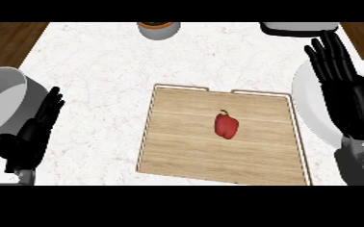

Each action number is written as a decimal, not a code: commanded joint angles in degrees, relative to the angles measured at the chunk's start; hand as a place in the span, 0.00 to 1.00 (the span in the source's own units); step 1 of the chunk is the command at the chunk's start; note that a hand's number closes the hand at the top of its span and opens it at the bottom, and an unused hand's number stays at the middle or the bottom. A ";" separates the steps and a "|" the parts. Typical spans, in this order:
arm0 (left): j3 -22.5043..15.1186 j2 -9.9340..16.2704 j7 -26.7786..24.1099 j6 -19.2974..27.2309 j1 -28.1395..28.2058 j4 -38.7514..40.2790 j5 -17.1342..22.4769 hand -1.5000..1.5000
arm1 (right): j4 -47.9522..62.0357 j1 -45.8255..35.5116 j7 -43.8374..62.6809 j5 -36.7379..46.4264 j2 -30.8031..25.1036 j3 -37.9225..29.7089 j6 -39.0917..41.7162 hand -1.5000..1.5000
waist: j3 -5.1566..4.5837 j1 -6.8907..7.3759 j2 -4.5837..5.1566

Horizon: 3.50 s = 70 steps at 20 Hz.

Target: Pick the bell pepper from the tray and place it in the plate

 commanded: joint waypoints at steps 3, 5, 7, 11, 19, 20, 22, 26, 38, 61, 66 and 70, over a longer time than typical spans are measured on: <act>-2.70 -3.84 5.06 1.14 1.73 0.67 0.59 0.50 | -1.28 -8.29 9.98 18.50 -4.25 5.32 -11.58 1.00 | -1.88 -1.01 1.18; -4.03 -5.50 7.08 0.02 2.69 3.52 1.84 0.50 | -2.43 -11.59 15.23 25.00 -11.56 4.89 -11.24 1.00 | -2.52 -2.25 1.02; -3.71 -5.23 6.57 -0.43 2.05 2.76 2.23 0.50 | 1.46 -8.11 14.83 33.85 -22.25 5.92 -6.35 1.00 | -5.78 -5.10 1.26; -5.73 -9.79 9.92 -0.22 2.73 2.76 4.75 0.50 | -3.38 -11.85 25.92 48.75 -18.85 5.12 -21.39 0.00 | -2.27 -4.38 0.46; -7.20 -10.98 14.35 0.53 1.68 -0.33 4.52 0.50 | -19.00 -13.69 53.93 72.91 -10.57 22.98 -10.36 0.00 | -1.78 -3.11 0.49; -6.53 -10.72 15.00 -0.59 0.79 1.77 5.50 0.50 | -19.41 -15.12 57.50 74.74 -8.39 25.14 -7.86 0.00 | -1.82 -3.11 0.67; -7.72 -12.18 13.93 0.83 0.01 1.90 3.83 0.50 | -16.64 -16.60 61.61 75.40 -7.59 28.68 0.22 0.00 | -1.89 -2.83 0.82; -8.08 -12.08 15.23 1.44 0.08 0.99 3.22 0.50 | -15.18 -18.22 70.61 71.41 -5.33 32.63 16.34 0.00 | -1.95 -2.51 0.71; -6.73 -12.10 16.08 1.02 -2.81 1.68 3.37 0.50 | 4.08 -26.36 83.54 76.37 16.70 36.09 29.32 0.00 | -1.69 -1.81 1.41; -6.13 -13.81 15.24 -0.62 -2.90 3.88 2.80 0.50 | 19.82 -24.61 88.78 80.98 22.10 38.21 22.84 0.00 | -1.57 -1.54 1.45; -6.92 -14.34 17.78 1.00 -3.74 2.01 1.47 0.50 | 21.21 -21.97 87.53 83.55 22.10 37.73 23.14 0.00 | -1.52 -2.12 1.36; -7.55 -15.00 16.87 1.20 -0.34 0.37 1.18 0.50 | 21.73 -20.74 86.31 84.37 22.10 36.08 24.07 0.00 | -1.51 -2.12 1.24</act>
